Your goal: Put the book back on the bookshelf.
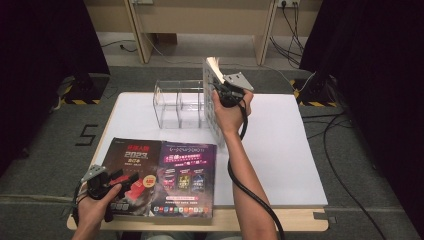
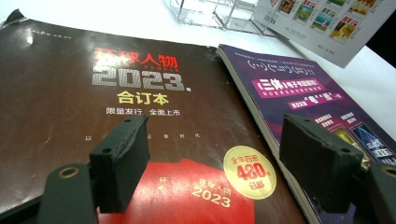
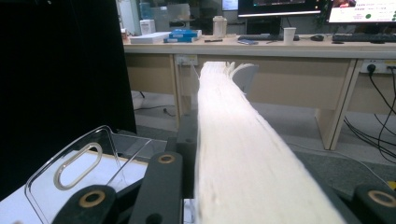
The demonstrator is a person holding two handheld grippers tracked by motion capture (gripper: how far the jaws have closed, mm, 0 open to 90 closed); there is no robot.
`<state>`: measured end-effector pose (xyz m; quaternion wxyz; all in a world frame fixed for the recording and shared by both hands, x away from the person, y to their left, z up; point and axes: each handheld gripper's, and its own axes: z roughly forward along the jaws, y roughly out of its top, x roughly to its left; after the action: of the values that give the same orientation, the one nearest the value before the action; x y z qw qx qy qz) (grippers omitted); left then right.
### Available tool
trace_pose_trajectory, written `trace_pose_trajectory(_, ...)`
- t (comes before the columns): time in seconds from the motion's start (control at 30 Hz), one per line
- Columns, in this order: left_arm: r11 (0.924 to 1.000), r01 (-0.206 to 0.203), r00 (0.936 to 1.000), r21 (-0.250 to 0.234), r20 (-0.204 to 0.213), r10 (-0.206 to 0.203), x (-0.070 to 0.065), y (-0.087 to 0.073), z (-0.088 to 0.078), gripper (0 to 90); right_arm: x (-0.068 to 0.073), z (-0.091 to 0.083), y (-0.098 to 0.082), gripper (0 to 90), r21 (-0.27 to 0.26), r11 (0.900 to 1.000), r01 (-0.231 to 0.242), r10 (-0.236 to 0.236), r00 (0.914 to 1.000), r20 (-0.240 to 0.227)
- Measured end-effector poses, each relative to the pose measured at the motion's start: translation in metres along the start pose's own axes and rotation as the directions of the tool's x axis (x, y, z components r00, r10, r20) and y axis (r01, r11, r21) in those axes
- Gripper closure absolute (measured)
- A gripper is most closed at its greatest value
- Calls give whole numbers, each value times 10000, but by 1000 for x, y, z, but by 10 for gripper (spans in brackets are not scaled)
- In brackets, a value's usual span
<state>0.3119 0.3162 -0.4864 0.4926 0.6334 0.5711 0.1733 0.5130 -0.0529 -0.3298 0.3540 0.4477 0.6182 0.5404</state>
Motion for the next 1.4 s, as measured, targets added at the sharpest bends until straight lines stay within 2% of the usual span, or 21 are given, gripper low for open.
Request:
trace_pose_trajectory(0.23,10000,-24,10000,18,22,24,-1,-1,0,234,-5,-11,-9,712,113,9999,-72,70,9998,165)
trace_pose_trajectory(0.53,10000,-44,10000,67,64,44,-3,-1,2,234,-7,-26,-11,656,527,9986,-13,17,10000,-81)
trace_pose_trajectory(0.7,10000,6,10000,51,73,-6,-3,-1,1,234,-8,-33,-11,627,777,9969,-138,152,9997,-181)
trace_pose_trajectory(0.77,10000,0,10000,45,66,0,-3,-1,1,234,-8,-35,-8,580,683,9976,112,-96,9997,-236)
trace_pose_trajectory(0.9,10000,-14,10000,42,81,13,-3,-1,1,234,-8,-35,0,549,588,9979,278,-261,9992,-293)
trace_pose_trajectory(0.97,10000,-22,10000,43,79,21,-3,-1,1,234,-9,-33,6,534,701,9973,213,-181,9988,-462)
trace_pose_trajectory(1.1,10000,19,10000,37,87,-19,-3,-1,1,234,-10,-28,18,538,983,9949,206,-157,9986,-510)
trace_pose_trajectory(1.27,10000,51,9999,12,96,-51,-2,-1,0,235,-9,-20,16,555,1448,9888,365,-311,9987,-392)
trace_pose_trajectory(1.4,10000,61,9999,9,82,-61,-2,-1,0,235,-7,-16,14,610,1591,9862,461,-435,9989,-198)
